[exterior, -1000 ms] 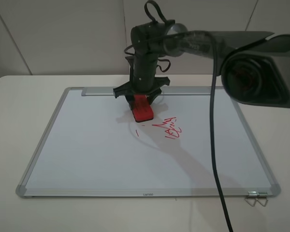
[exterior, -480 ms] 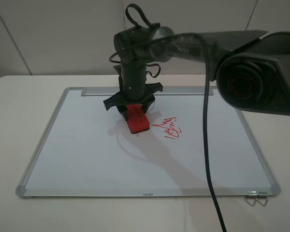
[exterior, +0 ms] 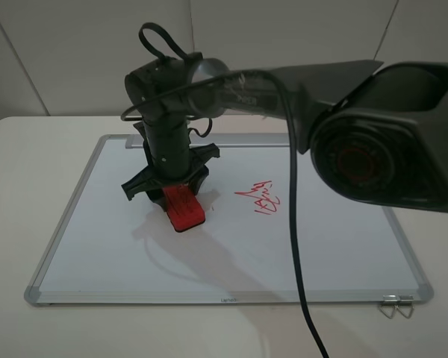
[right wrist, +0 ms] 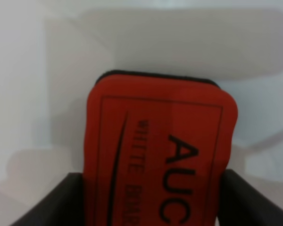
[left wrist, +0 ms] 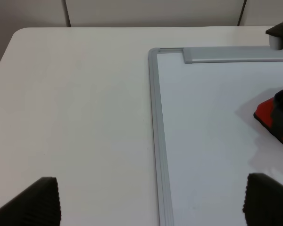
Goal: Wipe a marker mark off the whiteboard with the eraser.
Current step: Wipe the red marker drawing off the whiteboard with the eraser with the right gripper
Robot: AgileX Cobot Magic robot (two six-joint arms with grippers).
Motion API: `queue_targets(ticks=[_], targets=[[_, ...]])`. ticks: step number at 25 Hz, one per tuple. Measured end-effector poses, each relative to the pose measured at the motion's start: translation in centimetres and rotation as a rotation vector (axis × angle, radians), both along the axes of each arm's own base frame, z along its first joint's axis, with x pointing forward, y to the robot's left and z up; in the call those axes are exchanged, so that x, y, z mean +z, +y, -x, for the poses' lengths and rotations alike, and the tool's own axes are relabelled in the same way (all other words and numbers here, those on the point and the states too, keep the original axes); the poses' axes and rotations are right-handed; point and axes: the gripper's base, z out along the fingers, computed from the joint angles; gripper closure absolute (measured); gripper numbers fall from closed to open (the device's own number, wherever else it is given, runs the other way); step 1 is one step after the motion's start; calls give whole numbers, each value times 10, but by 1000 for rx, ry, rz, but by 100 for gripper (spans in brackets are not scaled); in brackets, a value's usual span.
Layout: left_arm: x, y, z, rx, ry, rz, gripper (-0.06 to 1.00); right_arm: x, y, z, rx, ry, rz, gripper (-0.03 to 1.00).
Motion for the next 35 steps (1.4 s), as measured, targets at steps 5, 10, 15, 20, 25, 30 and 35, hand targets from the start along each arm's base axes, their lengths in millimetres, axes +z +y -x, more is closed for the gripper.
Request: queue_targets(ticks=[5, 10, 15, 20, 25, 30, 35], targets=[[0, 0, 0, 0, 0, 0, 17, 1, 0, 1, 2, 0, 0, 47], [0, 0, 0, 0, 0, 0, 17, -1, -2, 1, 0, -1, -2, 47], [0, 0, 0, 0, 0, 0, 17, -3, -8, 1, -7, -7, -17, 47], [0, 0, 0, 0, 0, 0, 17, -5, -32, 2, -43, 31, 10, 47], [0, 0, 0, 0, 0, 0, 17, -7, -64, -2, -92, 66, 55, 47], [0, 0, 0, 0, 0, 0, 17, -8, -88, -4, -134, 79, 62, 47], [0, 0, 0, 1, 0, -1, 17, -8, -89, -5, -136, 75, 57, 47]])
